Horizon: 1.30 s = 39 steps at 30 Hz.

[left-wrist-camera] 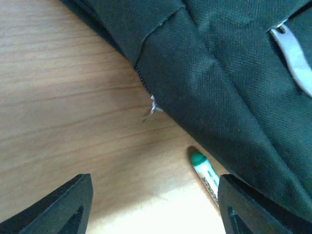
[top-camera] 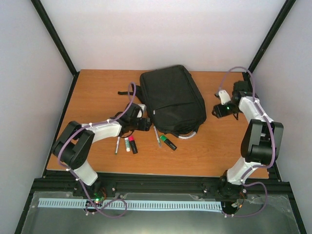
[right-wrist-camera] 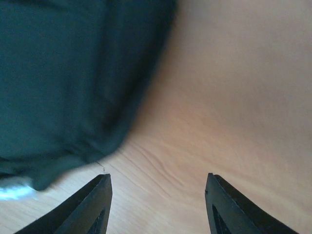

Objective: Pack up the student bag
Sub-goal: Zip the student bag at the center of the board.

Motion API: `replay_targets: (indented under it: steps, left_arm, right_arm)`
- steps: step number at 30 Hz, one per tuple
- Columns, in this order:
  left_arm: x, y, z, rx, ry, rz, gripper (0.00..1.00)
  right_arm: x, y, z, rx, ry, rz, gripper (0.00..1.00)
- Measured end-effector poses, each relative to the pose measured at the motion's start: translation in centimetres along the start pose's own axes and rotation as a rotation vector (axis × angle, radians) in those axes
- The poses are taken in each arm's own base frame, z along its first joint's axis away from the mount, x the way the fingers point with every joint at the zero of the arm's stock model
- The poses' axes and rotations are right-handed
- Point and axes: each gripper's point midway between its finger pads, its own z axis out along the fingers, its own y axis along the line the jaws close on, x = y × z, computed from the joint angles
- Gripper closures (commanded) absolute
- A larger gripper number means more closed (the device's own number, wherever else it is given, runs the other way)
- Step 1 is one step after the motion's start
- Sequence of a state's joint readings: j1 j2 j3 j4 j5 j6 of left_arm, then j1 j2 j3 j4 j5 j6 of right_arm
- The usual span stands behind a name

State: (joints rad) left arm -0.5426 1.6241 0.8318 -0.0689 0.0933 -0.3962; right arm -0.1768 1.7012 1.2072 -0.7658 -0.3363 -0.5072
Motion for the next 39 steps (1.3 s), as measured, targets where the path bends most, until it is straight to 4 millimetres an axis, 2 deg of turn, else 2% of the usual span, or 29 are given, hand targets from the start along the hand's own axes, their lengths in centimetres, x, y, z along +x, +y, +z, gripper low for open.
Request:
replay_targets:
  steps: [2,5,9,10,13,17,21,25,28,32,34,39]
  left_arm:
    - [0.0,0.0,0.9,0.008,-0.006,0.025,0.34]
    - [0.0,0.1,2.1,0.012,-0.009,0.072,0.38]
    - [-0.1,0.3,3.6,0.012,-0.015,0.128,0.43]
    - [-0.1,0.3,3.8,0.012,-0.017,0.134,0.43]
    - [-0.4,0.3,4.3,0.015,-0.030,0.160,0.43]
    - [-0.8,0.2,4.3,0.018,-0.050,0.195,0.46]
    - [-1.5,0.0,4.2,0.032,-0.079,0.232,0.55]
    - [-2.0,-0.1,4.1,0.066,-0.106,0.257,0.70]
    - [-2.0,-0.3,4.1,0.088,-0.123,0.282,0.84]
    - [-1.7,-0.7,4.0,0.119,-0.132,0.302,0.95]
    - [-1.5,-0.8,4.0,0.129,-0.132,0.304,0.99]
    - [-0.9,-0.4,3.1,0.118,-0.135,0.294,0.99]
  right_arm:
    - [-2.9,2.0,-0.9,-0.024,-0.049,-0.064,0.47]
    - [-6.7,6.1,-1.9,-0.086,-0.113,-0.166,0.47]
    - [-10.4,12.1,-2.9,-0.201,-0.189,-0.292,0.48]
    - [-10.9,12.9,-2.9,-0.218,-0.197,-0.309,0.48]
    - [-12.7,15.9,-2.0,-0.287,-0.208,-0.362,0.48]
    - [-14.8,18.4,1.4,-0.373,-0.181,-0.369,0.52]
    - [-16.3,18.7,5.9,-0.408,-0.127,-0.304,0.53]
    - [-15.9,17.9,9.0,-0.405,-0.070,-0.231,0.54]
    - [-16.2,17.5,9.0,-0.393,-0.067,-0.203,0.54]
    - [-16.3,16.6,9.5,-0.373,-0.062,-0.173,0.54]
    - [-16.2,16.4,9.9,-0.372,-0.057,-0.162,0.55]
    - [-16.2,16.0,10.0,-0.370,-0.057,-0.151,0.55]
